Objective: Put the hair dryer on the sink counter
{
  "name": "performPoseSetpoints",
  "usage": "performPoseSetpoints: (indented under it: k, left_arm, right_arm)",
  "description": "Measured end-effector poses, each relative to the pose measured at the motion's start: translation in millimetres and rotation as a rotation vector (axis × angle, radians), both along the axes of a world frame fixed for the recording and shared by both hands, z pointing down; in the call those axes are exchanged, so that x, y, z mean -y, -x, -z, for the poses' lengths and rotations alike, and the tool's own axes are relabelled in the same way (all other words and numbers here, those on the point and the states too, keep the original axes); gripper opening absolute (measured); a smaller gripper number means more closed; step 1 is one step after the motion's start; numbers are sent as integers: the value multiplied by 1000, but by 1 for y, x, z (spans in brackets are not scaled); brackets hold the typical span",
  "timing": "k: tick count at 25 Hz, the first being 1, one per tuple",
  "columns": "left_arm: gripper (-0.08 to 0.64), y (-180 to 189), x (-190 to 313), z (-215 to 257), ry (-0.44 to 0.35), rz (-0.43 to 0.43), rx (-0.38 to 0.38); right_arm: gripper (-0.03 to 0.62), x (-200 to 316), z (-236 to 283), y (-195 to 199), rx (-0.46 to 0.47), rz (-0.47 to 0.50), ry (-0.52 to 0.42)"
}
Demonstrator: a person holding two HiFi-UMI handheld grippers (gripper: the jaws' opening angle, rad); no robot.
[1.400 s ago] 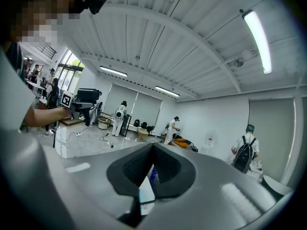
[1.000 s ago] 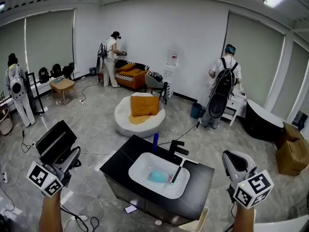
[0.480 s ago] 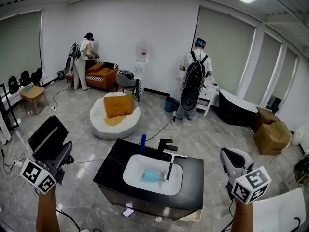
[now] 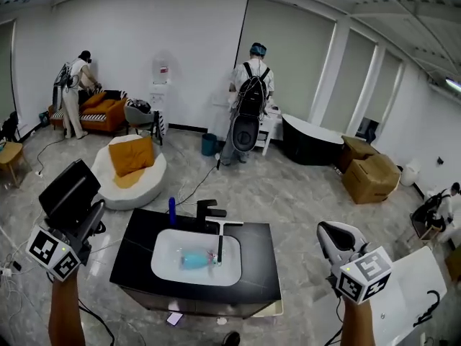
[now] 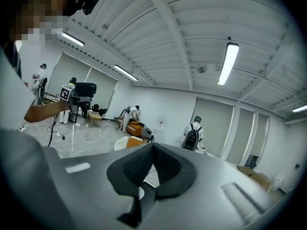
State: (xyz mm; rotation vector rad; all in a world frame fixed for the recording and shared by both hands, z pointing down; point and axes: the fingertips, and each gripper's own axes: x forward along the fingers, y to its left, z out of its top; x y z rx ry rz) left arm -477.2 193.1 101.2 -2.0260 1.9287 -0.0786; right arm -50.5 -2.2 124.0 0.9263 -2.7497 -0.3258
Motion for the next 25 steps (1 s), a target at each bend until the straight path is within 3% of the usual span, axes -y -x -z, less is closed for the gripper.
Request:
performPoseSetpoints:
  k: [11,25]
  left_arm:
    - [247,-92,140,-26,65,-206,18]
    - [245,-166,243,-59,145,-327,44]
  right_arm:
    - [11,54,-32,-78,24,-112,37]
    - [11,109,-66,-125,56,-178,88]
